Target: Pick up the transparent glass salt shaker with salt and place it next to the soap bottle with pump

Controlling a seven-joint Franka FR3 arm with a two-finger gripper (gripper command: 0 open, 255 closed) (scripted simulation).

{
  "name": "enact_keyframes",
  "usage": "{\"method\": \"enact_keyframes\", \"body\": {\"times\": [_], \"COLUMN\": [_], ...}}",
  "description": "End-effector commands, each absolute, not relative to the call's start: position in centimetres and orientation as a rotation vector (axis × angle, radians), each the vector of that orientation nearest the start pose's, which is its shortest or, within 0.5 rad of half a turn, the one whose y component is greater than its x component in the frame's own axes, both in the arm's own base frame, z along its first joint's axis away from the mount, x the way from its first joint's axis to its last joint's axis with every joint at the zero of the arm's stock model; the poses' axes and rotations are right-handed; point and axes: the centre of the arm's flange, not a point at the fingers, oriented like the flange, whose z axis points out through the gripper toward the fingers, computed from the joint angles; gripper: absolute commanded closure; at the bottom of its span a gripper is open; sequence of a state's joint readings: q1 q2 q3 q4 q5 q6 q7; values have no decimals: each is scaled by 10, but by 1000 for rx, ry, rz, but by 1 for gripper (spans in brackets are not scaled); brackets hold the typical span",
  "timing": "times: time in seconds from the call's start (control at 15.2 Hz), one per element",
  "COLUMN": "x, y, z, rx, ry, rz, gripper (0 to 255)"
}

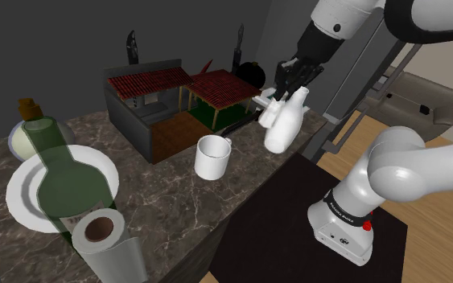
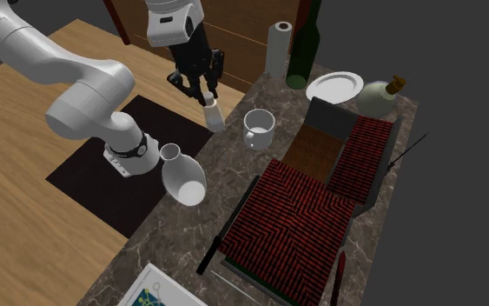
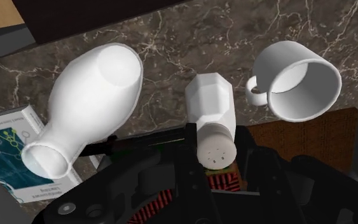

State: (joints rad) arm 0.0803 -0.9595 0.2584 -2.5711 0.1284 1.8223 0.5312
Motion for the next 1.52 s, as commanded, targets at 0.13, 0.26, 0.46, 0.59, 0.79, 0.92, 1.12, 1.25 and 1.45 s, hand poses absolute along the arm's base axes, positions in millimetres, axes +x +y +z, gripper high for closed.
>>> {"method": "enact_keyframes", "body": {"times": [0.13,0.26,0.46,0.59,0.79,0.92,1.12,1.25,1.45], "x": [267,267,267,267,267,282,305,321,344], "y": [122,122,122,122,122,143,175,196,229], "z": [573,583,599,610,624,624,624,624,624], "rx": [-3094,-3094,-3094,-3094,-3094,-3094,-3094,-3094,-3094], "ry": [467,467,467,467,467,467,467,467,467], "rz": [-333,-333,-333,-333,-333,-333,-333,-333,-333], "gripper": [255,255,255,255,255,255,255,255,255]}}
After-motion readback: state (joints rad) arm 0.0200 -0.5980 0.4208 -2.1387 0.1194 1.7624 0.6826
